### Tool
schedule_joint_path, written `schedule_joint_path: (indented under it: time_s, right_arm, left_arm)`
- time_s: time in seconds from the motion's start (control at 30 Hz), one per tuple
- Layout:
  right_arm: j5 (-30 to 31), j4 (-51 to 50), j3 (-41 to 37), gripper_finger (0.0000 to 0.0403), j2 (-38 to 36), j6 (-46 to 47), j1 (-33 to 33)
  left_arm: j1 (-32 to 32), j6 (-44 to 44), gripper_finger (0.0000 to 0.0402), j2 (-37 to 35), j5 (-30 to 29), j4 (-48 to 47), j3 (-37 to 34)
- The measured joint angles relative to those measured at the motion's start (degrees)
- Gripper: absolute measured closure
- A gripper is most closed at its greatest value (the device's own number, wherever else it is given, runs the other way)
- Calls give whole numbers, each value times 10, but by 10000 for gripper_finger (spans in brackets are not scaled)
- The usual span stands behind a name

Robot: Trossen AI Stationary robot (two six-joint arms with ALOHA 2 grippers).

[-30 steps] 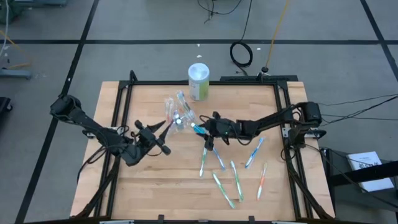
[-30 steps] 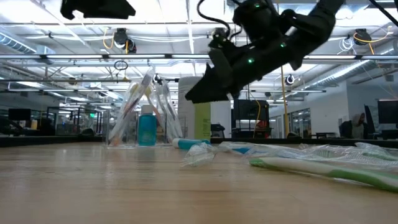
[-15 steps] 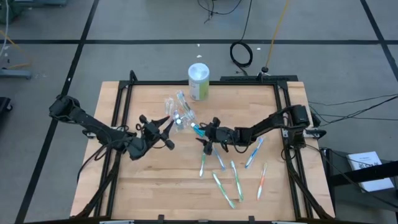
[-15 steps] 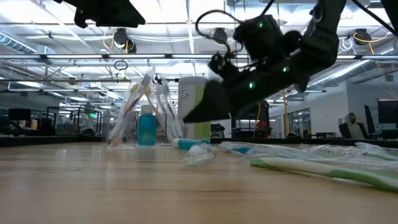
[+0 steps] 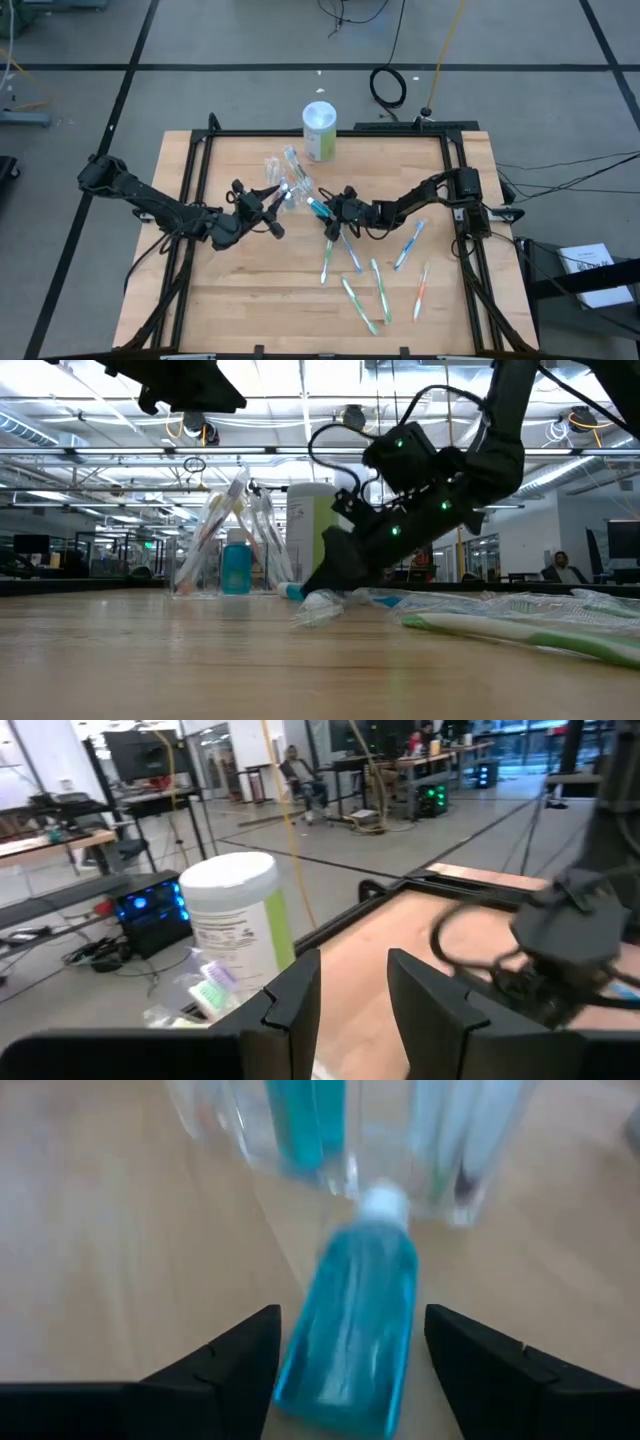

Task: Pick & Place toothbrushing station
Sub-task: Put the blue mouthwash bottle into the transparent organizer

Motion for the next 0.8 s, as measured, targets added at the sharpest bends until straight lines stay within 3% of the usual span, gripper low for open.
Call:
schedule_joint_path:
  time_s: [0.17, 0.5, 0.67, 0.8]
  right_arm:
    - [16, -23, 1, 180, 8, 2, -8]
    - [-23, -26, 1, 261, 8, 1, -20]
    - [-4, -39, -1, 263, -12, -40, -11]
    - [-3, -53, -1, 262, -58, -108, 12]
  left_arm:
    - [8, -1, 277, 0, -1, 0, 0]
    - [14, -6, 277, 0, 22, 0, 0]
    - [14, 4, 277, 0, 60, -1, 0]
    - [14, 59, 277, 0, 131, -1, 0]
